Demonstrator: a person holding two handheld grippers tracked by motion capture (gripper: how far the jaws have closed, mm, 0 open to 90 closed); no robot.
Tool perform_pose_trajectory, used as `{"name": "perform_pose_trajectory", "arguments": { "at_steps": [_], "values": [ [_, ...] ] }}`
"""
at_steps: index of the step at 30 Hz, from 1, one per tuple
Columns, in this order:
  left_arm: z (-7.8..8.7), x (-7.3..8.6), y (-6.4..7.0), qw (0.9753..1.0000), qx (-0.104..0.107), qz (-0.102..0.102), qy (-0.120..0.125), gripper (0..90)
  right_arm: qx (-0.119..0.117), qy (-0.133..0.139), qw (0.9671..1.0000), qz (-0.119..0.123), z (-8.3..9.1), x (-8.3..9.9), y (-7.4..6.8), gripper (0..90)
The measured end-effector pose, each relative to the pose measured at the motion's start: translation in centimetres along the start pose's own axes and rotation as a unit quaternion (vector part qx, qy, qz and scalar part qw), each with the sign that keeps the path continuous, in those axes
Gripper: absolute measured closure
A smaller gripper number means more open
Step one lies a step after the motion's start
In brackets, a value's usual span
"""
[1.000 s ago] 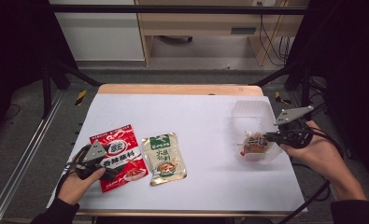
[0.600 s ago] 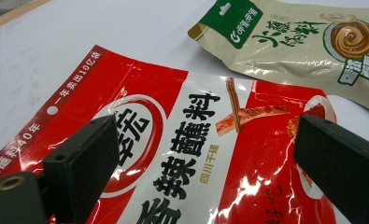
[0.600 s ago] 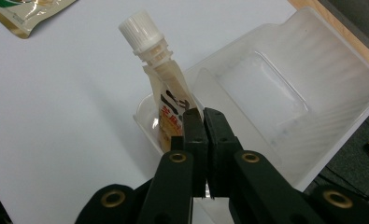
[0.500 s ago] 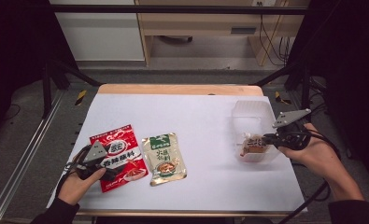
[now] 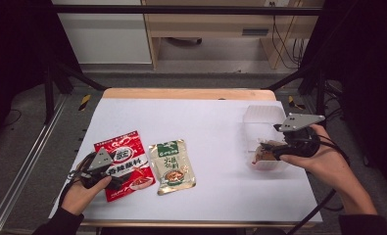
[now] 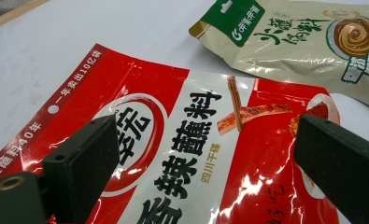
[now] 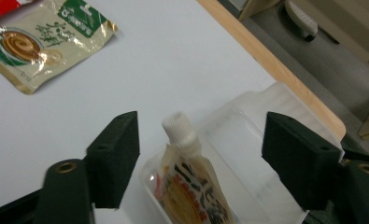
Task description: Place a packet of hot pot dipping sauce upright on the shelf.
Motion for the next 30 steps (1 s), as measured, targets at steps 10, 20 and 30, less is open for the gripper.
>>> {"name": "perform_pose_trajectory", "arguments": {
  "at_steps": [10, 20, 30],
  "values": [
    [0.0, 0.1, 0.0, 1.0, 0.001, 0.003, -0.002, 6.0, -0.011, 0.038, 0.9991, 0.018, -1.4, -3.3, -3.4, 13.7],
    [-0.2, 0.1, 0.5, 1.0, 0.005, -0.004, -0.007, 5.8, -0.03, 0.075, 0.996, 0.036, -5.7, -6.0, -8.2, 12.4],
    [-0.3, -0.1, 0.8, 0.9999, 0.01, -0.005, -0.004, 4.9, -0.01, 0.091, 0.9958, -0.006, -10.6, -5.6, -9.6, 14.5]
  ]
}}
Point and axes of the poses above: each handheld gripper's, and its own axes: z roughly backward along the jaws, x roughly out of its underside, y roughly to its right, the point moved 5 cm from there along -z, roughly forward along the jaws, and after that the axes turned 15 degrees about -x, right-handed, at the moved point
